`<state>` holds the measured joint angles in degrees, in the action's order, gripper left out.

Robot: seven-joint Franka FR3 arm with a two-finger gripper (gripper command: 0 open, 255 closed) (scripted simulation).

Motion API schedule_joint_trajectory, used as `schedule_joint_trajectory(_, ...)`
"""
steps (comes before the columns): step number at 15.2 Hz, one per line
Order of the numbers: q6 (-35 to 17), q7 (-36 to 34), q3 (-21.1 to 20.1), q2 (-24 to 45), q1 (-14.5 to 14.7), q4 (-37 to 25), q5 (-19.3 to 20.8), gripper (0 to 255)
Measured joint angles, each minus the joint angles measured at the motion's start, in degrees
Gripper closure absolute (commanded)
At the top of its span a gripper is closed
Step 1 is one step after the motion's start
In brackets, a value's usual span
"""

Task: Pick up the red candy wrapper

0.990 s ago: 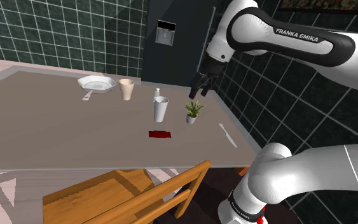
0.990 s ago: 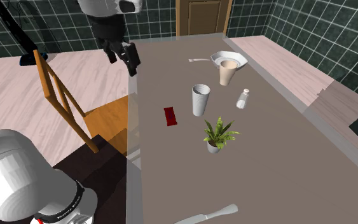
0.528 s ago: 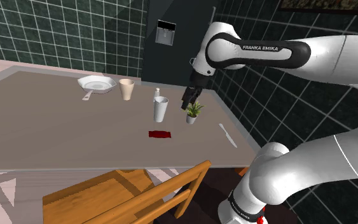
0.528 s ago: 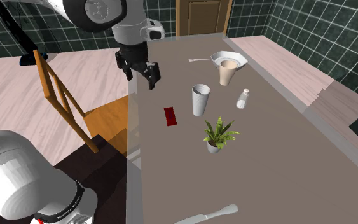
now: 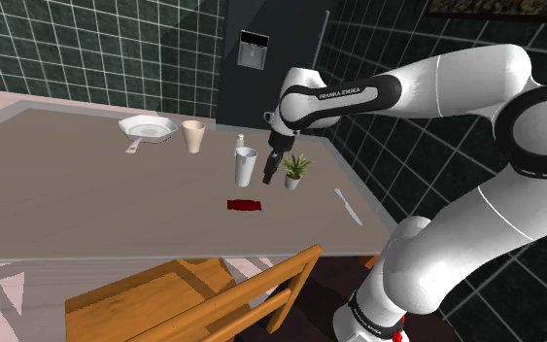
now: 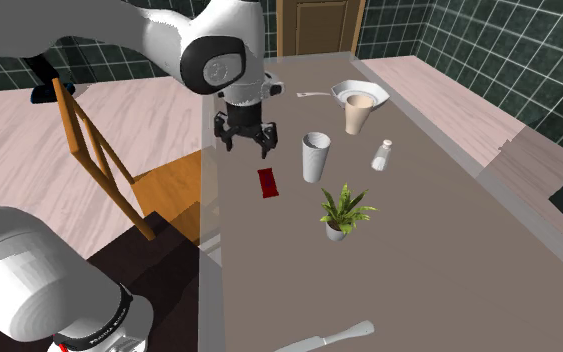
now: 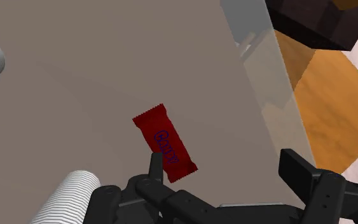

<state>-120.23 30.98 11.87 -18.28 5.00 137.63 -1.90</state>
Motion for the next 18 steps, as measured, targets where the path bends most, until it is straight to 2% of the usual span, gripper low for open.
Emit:
schedule_joint_trajectory(6,-7.52,11.94,1.69,12.38,1.77,-2.68,-1.15,0)
schedule_joint_trajectory(10,-11.76,19.56,1.53,22.0,2.41,-6.66,-2.75,0)
schedule_joint_trajectory(18,-17.7,23.43,0.75,28.88,2.28,-6.98,-4.75,0)
